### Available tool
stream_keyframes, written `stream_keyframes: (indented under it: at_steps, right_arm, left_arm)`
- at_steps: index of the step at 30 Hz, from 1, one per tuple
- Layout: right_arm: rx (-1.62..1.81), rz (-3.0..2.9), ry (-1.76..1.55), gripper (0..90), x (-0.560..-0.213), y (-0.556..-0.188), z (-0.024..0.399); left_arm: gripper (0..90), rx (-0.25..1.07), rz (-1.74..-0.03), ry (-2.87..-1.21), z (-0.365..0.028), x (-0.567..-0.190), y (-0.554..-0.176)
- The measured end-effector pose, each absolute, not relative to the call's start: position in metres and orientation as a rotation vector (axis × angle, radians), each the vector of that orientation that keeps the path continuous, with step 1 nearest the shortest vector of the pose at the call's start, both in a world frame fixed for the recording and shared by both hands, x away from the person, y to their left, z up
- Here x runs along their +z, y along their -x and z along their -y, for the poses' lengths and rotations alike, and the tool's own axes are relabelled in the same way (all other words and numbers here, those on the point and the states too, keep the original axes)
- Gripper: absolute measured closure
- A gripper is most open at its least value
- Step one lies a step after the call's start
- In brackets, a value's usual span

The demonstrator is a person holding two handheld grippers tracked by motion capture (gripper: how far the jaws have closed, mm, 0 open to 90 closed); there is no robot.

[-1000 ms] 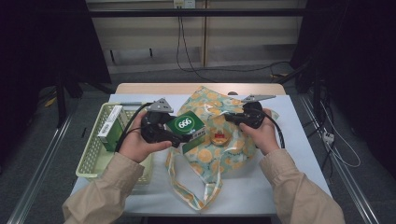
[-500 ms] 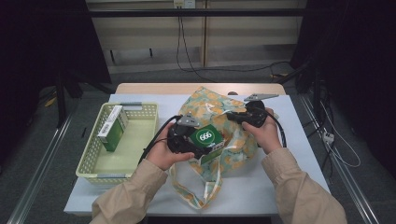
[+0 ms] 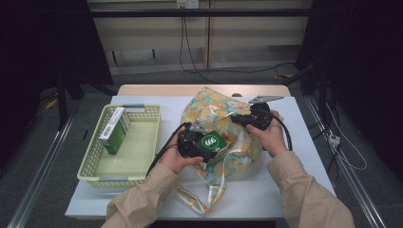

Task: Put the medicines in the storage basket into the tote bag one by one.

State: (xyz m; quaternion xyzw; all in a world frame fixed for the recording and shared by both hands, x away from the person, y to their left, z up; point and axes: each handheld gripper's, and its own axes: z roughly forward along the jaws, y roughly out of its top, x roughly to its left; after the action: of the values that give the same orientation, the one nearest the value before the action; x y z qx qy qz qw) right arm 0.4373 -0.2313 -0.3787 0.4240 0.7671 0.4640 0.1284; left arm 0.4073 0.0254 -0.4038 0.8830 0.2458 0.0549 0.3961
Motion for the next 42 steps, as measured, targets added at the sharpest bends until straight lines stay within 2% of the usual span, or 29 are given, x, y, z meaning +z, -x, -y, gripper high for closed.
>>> stream_keyframes:
  at_steps: [5, 6, 8, 9, 14, 15, 17, 19, 20, 25, 26, 31, 42]
  right_arm:
    - [1.341, -2.234, -1.24, 87.8, -0.38, -0.438, 0.23]
    - [1.341, -2.234, -1.242, 87.7, -0.381, -0.438, 0.23]
    - [1.342, -2.235, -1.237, 87.8, -0.381, -0.438, 0.228]
    - [1.339, -2.238, -1.239, 87.7, -0.382, -0.439, 0.228]
    - [1.328, -2.24, -1.242, 87.7, -0.384, -0.441, 0.226]
    - [1.329, -2.237, -1.248, 87.7, -0.385, -0.442, 0.227]
    - [1.328, -2.232, -1.259, 87.7, -0.386, -0.444, 0.228]
    - [1.328, -2.221, -1.266, 87.7, -0.386, -0.445, 0.229]
    - [1.322, -2.221, -1.268, 87.7, -0.386, -0.446, 0.23]
    - [1.312, -2.204, -1.276, 87.7, -0.382, -0.447, 0.232]
    - [1.317, -2.198, -1.278, 87.7, -0.381, -0.447, 0.232]
    - [1.313, -2.198, -1.265, 87.7, -0.377, -0.447, 0.229]
    - [1.32, -2.194, -1.263, 87.6, -0.377, -0.445, 0.223]
  left_arm:
    - [16.6, 0.205, -0.663, -2.217, -0.018, -0.407, -0.412]
    - [16.6, 0.171, -0.652, -2.201, -0.017, -0.409, -0.415]
    - [16.5, 0.215, -0.667, -2.194, -0.012, -0.411, -0.417]
    - [16.5, 0.181, -0.647, -2.186, -0.01, -0.412, -0.42]
    - [16.4, 0.182, -0.637, -2.173, 0.004, -0.414, -0.429]
    - [16.4, 0.215, -0.658, -2.174, 0.008, -0.414, -0.43]
    - [16.4, 0.181, -0.637, -2.158, 0.013, -0.417, -0.435]
    - [16.3, 0.224, -0.647, -2.159, 0.019, -0.418, -0.438]
    - [16.2, 0.19, -0.629, -2.143, 0.02, -0.419, -0.441]
    - [16.1, 0.199, -0.635, -2.126, 0.029, -0.421, -0.448]
    - [16.1, 0.234, -0.647, -2.128, 0.031, -0.422, -0.447]
    - [13.7, 0.178, -0.627, -2.127, 0.027, -0.42, -0.447]
    - [12.9, 0.166, -0.614, -2.131, -0.003, -0.392, -0.433]
